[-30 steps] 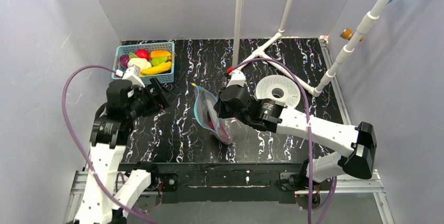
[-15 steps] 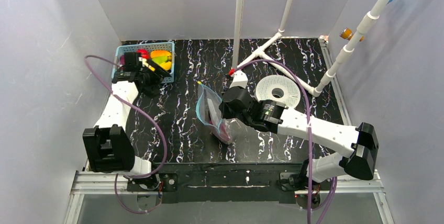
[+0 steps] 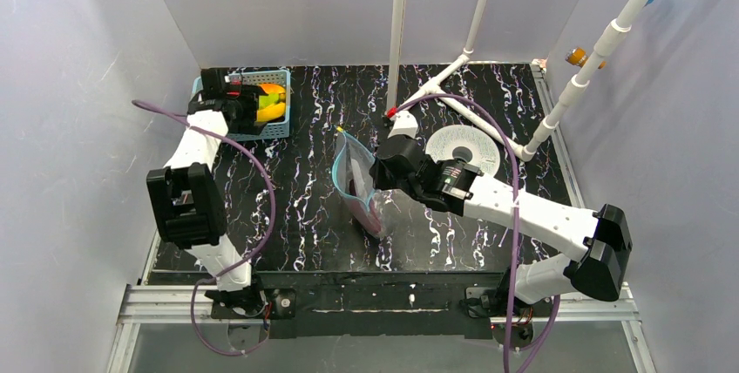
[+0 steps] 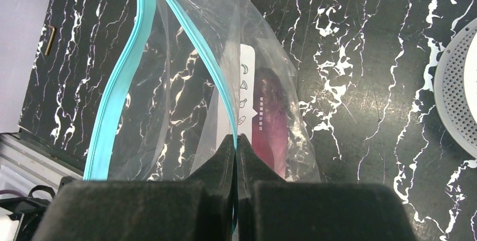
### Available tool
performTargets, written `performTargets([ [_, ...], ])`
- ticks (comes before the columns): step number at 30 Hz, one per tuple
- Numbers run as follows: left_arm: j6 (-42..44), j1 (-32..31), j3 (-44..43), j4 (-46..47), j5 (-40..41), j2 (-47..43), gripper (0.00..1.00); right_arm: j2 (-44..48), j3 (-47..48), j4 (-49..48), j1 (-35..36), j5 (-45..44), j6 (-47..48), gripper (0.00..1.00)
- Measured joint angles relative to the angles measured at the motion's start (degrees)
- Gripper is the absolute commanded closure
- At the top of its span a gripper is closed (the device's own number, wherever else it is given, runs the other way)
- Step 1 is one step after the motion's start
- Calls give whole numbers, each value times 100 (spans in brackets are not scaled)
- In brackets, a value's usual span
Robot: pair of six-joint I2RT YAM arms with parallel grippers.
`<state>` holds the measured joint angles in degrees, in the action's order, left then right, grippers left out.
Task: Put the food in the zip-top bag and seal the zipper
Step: Pick up the fake fruit from the bin.
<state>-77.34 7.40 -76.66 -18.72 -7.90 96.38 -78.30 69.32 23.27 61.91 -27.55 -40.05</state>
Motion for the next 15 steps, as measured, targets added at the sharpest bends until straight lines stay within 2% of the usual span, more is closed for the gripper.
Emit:
performTargets([
  [8, -525, 0, -693, -481, 343, 739, 40, 0, -87, -116, -199, 190, 2, 99],
  [15, -647, 0, -977, -603, 629, 1128, 51, 28, -131, -155, -293, 291, 2, 99],
])
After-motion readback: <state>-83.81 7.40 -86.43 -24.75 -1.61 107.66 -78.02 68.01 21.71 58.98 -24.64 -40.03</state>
